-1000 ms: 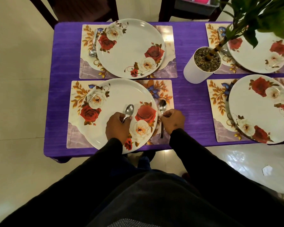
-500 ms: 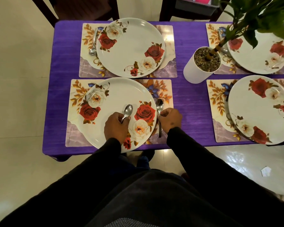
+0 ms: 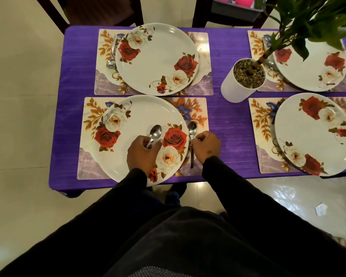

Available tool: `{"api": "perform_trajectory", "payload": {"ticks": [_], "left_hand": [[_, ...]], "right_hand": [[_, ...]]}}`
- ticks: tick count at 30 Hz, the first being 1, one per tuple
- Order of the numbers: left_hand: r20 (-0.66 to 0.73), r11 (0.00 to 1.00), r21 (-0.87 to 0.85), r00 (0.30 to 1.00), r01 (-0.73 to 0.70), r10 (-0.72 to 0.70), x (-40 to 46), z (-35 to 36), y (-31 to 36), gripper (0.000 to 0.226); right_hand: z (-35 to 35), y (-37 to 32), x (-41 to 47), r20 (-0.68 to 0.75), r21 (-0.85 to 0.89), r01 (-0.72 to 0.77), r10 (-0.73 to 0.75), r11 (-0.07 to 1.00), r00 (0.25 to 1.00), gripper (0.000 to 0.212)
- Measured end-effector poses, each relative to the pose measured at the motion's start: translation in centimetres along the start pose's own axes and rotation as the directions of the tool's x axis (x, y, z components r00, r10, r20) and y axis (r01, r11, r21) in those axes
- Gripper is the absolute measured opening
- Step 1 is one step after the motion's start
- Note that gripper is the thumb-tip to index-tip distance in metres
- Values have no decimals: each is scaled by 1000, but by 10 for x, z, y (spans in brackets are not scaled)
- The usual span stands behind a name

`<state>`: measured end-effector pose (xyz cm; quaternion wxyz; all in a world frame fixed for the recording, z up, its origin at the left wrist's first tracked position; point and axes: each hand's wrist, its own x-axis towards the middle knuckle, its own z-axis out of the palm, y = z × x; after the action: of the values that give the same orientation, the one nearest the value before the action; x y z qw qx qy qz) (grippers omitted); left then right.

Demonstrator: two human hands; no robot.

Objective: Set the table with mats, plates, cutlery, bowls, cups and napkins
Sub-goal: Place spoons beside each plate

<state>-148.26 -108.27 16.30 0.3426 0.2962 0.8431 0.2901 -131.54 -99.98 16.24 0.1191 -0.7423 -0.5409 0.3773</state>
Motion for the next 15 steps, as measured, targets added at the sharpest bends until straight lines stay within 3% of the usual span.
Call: {"api": "perform_trajectory", "payload": {"ticks": [5,10,15], "left_hand": [[-13,995,-95,1000,5,-7,-3,7,12,23],[10,982,-189,1000,17,-16,-2,15,25,14],[99,900,-413,989,140,-108,-6,24,45,18]], "right_hand": [[-2,-4,-3,-20,32,36,-36,999,999,9],[-9,-13,-11,-3,106,197,-198,975,980,11],[-13,-23,-18,57,249,312,-336,917,940,11]]}}
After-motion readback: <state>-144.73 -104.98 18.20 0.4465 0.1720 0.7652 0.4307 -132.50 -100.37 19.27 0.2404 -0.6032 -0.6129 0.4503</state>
